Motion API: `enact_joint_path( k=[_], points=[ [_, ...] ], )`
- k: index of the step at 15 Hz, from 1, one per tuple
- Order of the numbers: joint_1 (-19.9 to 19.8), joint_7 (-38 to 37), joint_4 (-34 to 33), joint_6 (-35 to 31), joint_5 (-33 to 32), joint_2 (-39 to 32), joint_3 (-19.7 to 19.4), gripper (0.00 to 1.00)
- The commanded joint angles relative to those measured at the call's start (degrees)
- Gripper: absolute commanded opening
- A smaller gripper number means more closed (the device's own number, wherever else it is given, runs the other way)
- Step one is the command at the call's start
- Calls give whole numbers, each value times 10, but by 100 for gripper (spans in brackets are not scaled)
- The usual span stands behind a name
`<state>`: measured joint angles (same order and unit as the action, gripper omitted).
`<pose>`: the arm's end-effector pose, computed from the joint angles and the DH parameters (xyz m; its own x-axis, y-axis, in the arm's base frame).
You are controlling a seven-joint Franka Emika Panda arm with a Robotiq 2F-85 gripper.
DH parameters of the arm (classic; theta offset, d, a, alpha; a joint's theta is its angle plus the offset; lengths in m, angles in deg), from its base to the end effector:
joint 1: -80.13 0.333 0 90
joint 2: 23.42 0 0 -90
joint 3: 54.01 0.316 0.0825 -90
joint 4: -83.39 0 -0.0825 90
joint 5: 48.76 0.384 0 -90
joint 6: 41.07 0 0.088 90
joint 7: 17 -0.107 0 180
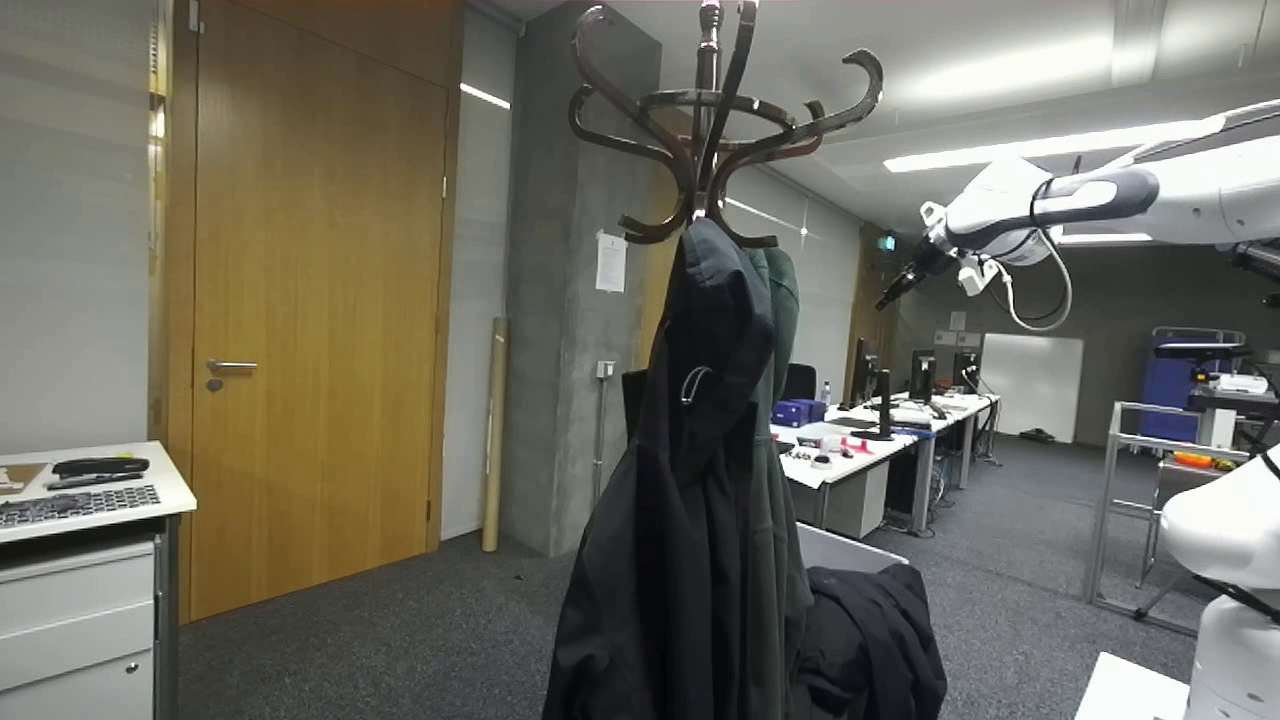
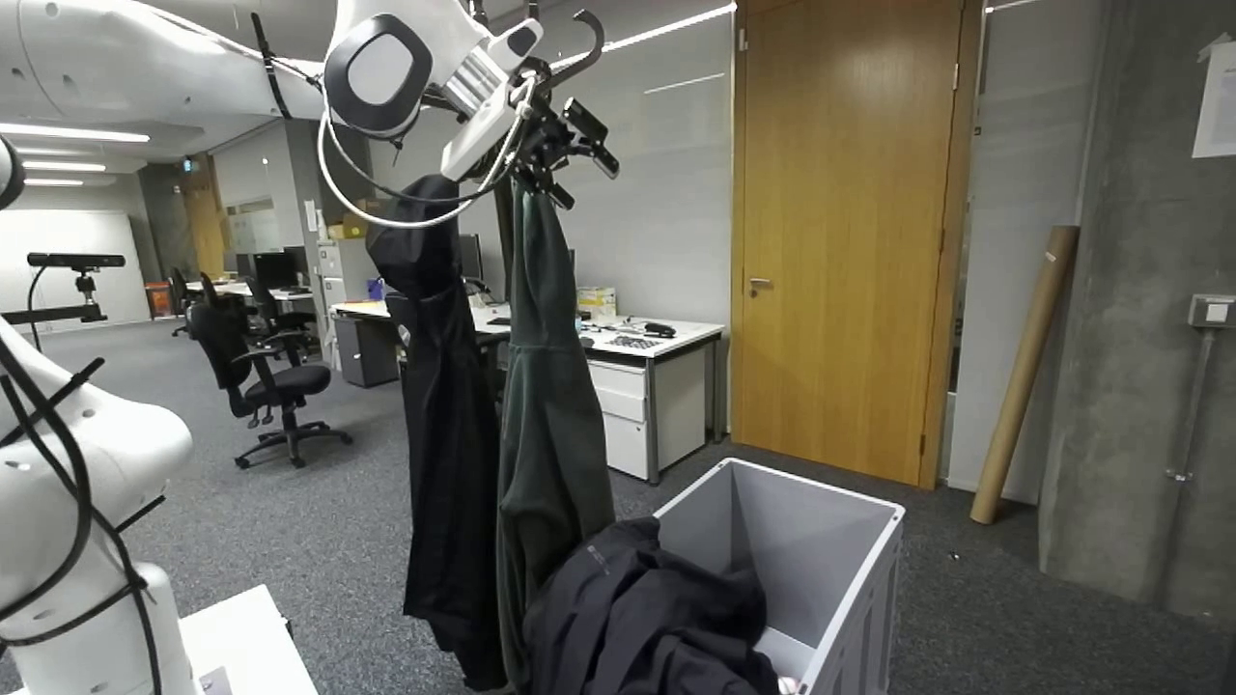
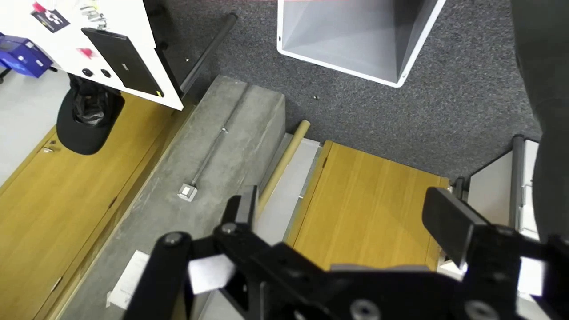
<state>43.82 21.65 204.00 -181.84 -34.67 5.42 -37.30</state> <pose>0.4390 -0.1177 0.7047 0.6957 0.3196 0.6433 0.0740 -0.9227 0.3784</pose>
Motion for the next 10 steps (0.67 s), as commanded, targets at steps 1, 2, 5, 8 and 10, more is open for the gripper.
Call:
enact_joint_path(
  k=[1, 2, 5, 8, 10],
  points=[
    [155, -69, 3, 55, -77, -4, -120, 100],
    [187, -89, -3, 86, -87, -6, -145, 100],
    [250, -141, -14, 148, -109, -16, -194, 100],
    [281, -170, -23, 196, -116, -31, -218, 100],
    [292, -178, -23, 213, -120, -39, -224, 100]
  ],
)
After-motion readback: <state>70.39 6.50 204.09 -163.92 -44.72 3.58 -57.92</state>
